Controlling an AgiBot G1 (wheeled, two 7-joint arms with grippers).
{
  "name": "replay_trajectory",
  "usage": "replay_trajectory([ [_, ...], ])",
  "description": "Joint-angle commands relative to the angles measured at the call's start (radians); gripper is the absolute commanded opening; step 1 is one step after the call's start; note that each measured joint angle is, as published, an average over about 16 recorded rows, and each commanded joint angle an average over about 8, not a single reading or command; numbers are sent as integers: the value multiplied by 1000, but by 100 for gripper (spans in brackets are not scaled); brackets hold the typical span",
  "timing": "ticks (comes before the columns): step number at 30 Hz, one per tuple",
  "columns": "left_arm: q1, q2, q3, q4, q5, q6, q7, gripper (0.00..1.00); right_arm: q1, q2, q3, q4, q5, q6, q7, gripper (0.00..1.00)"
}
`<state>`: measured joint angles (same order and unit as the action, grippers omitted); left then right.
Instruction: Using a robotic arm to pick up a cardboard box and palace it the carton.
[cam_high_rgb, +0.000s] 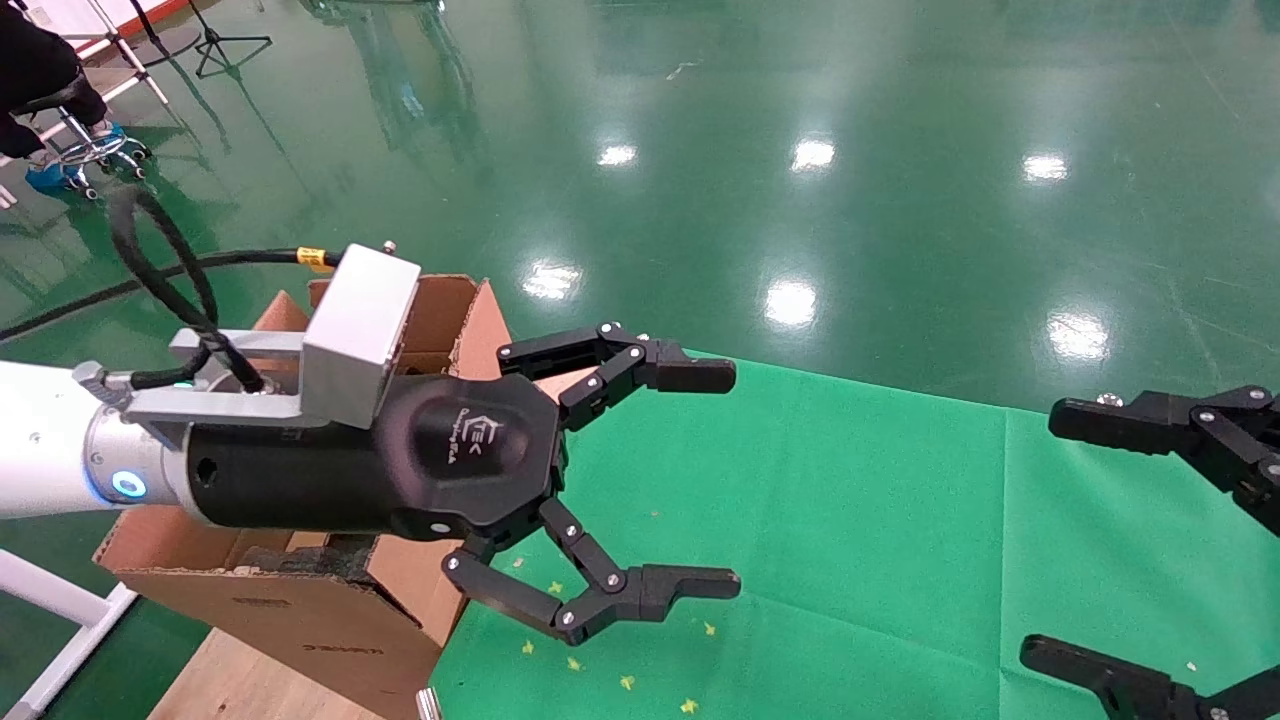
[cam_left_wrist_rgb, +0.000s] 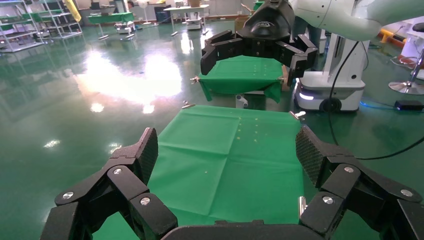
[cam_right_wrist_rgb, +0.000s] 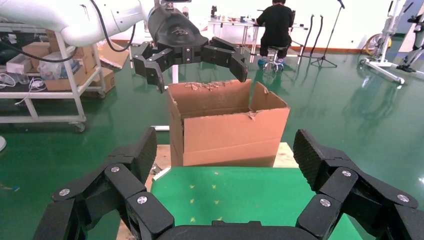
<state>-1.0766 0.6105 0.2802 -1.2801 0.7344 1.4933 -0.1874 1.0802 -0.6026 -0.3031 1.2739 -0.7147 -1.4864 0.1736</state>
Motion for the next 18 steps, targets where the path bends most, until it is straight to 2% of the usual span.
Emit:
replay_trajectory([
  [1, 0, 0, 0, 0, 0, 0, 0, 100, 0, 0, 0, 0, 0, 0, 0, 100],
  [18, 0, 0, 0, 0, 0, 0, 0, 100, 0, 0, 0, 0, 0, 0, 0, 100],
])
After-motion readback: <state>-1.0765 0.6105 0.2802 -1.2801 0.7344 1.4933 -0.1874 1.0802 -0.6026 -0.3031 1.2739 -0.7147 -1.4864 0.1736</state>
